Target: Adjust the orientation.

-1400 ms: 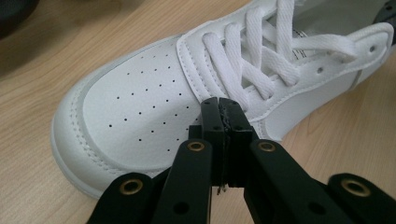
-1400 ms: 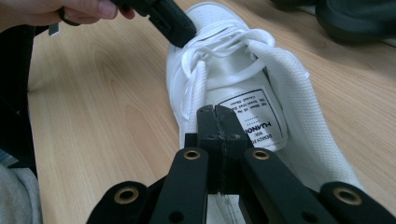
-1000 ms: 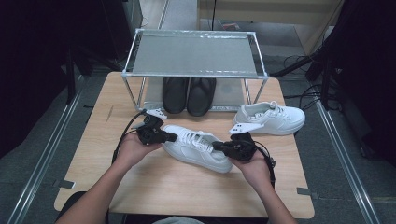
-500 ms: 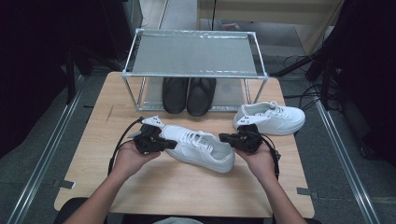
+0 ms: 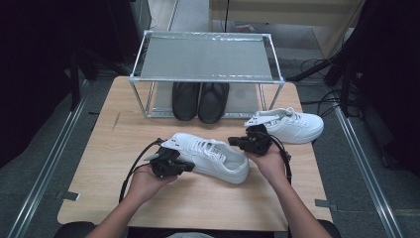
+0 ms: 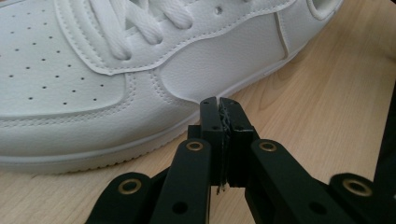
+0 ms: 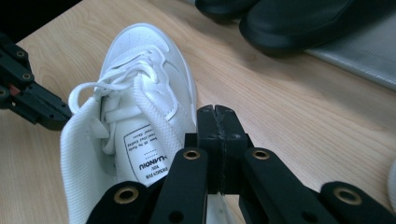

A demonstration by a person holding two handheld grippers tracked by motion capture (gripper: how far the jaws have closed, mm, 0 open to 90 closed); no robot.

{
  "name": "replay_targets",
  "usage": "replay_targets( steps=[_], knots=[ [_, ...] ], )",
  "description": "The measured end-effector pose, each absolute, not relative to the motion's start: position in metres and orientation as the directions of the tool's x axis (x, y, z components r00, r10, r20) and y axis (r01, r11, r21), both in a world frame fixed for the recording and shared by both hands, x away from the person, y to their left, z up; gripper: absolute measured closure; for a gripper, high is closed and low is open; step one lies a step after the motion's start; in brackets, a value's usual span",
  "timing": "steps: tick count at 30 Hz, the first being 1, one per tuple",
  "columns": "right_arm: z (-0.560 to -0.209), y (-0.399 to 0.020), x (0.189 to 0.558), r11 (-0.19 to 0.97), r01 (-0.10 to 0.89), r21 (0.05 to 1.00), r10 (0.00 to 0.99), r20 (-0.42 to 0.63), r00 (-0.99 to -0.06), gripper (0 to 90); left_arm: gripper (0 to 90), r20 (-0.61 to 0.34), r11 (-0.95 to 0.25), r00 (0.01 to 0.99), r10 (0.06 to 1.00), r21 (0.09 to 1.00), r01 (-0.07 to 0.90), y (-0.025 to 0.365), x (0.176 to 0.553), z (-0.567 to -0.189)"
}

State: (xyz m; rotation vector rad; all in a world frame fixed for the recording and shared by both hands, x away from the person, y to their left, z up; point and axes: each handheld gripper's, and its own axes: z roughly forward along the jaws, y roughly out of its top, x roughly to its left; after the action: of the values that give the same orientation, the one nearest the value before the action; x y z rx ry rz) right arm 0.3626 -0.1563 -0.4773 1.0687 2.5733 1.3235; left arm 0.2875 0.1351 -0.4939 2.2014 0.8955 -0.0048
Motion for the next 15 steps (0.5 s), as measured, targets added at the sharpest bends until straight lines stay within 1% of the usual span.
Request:
replay_targets(
  steps=[6, 9, 11, 15],
  knots=[
    [-0.479, -0.151, 0.367, 0.405, 0.554, 0.727, 0.588, 0.258, -0.767, 90.0, 89.4, -0.275, -0.460, 0.739, 0.615, 0.636, 0.620, 0.133, 0.291, -0.502],
    [-0.479, -0.148, 0.367, 0.412, 0.550, 0.726, 0.586, 0.251, -0.770, 90.0, 89.0, -0.256, -0.483, 0.738, 0.624, 0.617, 0.622, 0.131, 0.292, -0.508],
    [-0.479, -0.147, 0.366, 0.417, 0.547, 0.726, 0.588, 0.244, -0.771, 90.0, 89.0, -0.267, -0.478, 0.737, 0.621, 0.617, 0.625, 0.131, 0.293, -0.509],
    [-0.479, -0.146, 0.365, 0.421, 0.543, 0.727, 0.586, 0.238, -0.774, 90.0, 89.4, -0.258, -0.486, 0.742, 0.618, 0.617, 0.619, 0.131, 0.294, -0.509]
  ],
)
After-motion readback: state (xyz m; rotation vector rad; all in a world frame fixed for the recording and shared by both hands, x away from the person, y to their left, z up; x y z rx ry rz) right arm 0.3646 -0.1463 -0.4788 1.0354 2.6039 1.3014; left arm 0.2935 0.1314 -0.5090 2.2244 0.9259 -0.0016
